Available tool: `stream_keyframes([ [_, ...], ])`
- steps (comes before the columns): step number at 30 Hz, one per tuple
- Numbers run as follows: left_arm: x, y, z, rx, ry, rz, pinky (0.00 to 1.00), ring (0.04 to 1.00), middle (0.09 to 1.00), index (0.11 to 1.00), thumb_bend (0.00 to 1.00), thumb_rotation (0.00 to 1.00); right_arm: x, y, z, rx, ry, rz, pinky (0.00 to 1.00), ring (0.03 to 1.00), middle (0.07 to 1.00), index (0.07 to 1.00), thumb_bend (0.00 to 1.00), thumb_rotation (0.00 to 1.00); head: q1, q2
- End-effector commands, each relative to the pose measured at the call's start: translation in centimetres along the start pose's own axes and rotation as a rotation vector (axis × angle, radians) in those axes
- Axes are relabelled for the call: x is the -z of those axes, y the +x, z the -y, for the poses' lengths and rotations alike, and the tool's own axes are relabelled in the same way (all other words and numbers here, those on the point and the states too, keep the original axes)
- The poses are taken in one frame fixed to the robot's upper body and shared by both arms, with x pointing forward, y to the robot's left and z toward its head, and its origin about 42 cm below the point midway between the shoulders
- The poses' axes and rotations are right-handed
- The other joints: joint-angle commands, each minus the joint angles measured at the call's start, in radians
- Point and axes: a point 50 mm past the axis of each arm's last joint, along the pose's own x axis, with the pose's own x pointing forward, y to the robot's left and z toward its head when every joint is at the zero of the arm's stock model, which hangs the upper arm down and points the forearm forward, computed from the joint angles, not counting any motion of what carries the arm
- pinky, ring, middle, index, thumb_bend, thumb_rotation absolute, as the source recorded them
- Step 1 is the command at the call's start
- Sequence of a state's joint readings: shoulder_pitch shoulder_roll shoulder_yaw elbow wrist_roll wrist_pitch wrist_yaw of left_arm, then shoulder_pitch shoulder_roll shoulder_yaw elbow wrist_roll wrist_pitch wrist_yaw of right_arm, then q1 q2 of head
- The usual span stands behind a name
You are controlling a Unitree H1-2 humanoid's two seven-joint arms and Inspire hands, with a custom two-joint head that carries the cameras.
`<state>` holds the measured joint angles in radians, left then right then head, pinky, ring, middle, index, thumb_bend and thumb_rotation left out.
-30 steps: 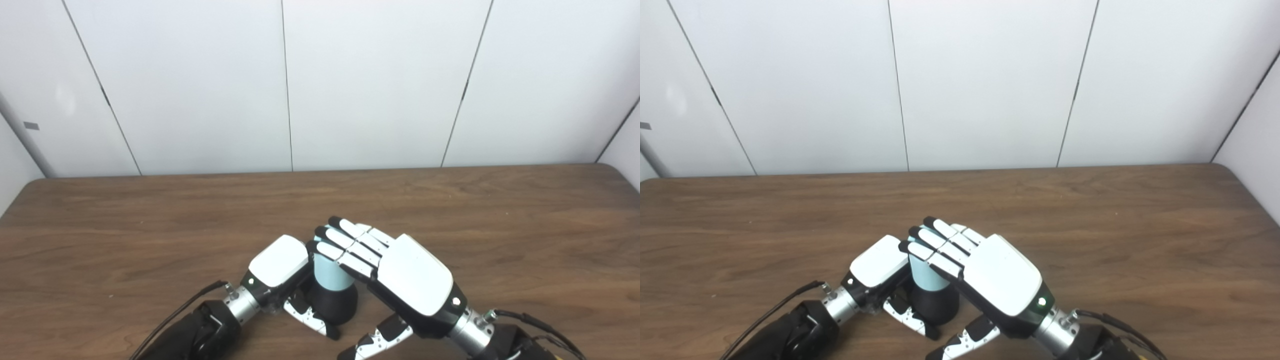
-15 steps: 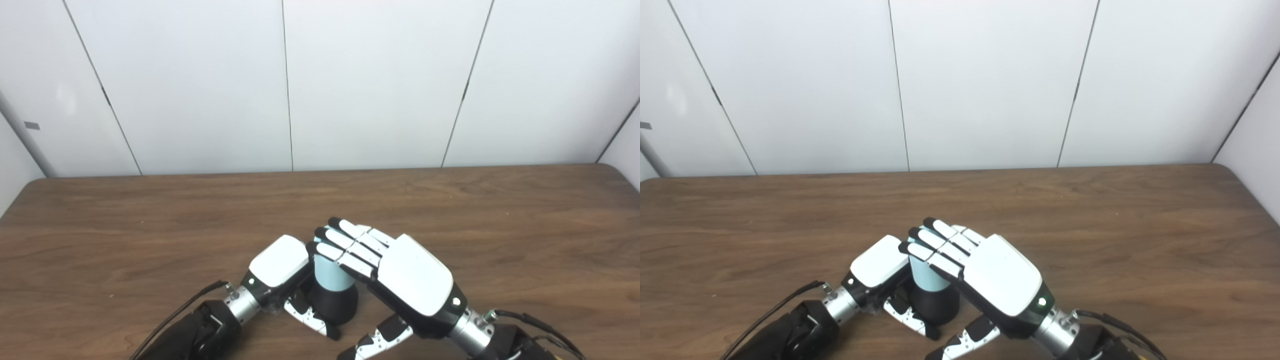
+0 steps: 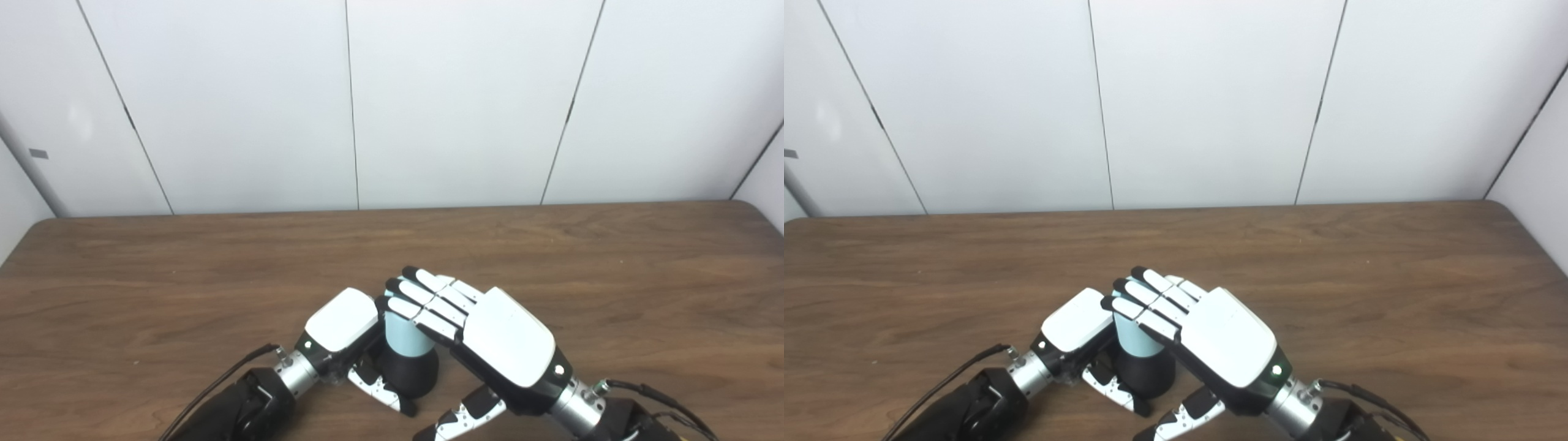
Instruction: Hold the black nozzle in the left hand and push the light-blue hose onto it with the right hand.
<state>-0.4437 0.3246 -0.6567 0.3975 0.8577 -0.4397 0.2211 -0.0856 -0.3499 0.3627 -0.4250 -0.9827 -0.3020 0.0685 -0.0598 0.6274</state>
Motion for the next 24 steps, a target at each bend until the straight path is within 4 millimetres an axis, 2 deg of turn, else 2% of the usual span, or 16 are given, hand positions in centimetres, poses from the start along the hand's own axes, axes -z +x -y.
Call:
stream_keyframes([
  [1,-2.98,-5.76,9.08,0.308,-0.101,-0.058,0.14,0.181,0.257,0.482,0.52,0.04,-0.53,-2.30,-2.57,-0.223,0.018,-0.008,0.82,0.903,0.912,0.876,0.81,0.71,-0.002,0.001],
  [24,-2.93,-5.80,9.14,0.306,-0.107,-0.059,0.13,0.167,0.244,0.482,0.52,0.04,-0.71,-2.58,-2.68,-0.239,0.029,-0.021,0.84,0.912,0.918,0.881,0.82,0.72,-0.001,0.003],
])
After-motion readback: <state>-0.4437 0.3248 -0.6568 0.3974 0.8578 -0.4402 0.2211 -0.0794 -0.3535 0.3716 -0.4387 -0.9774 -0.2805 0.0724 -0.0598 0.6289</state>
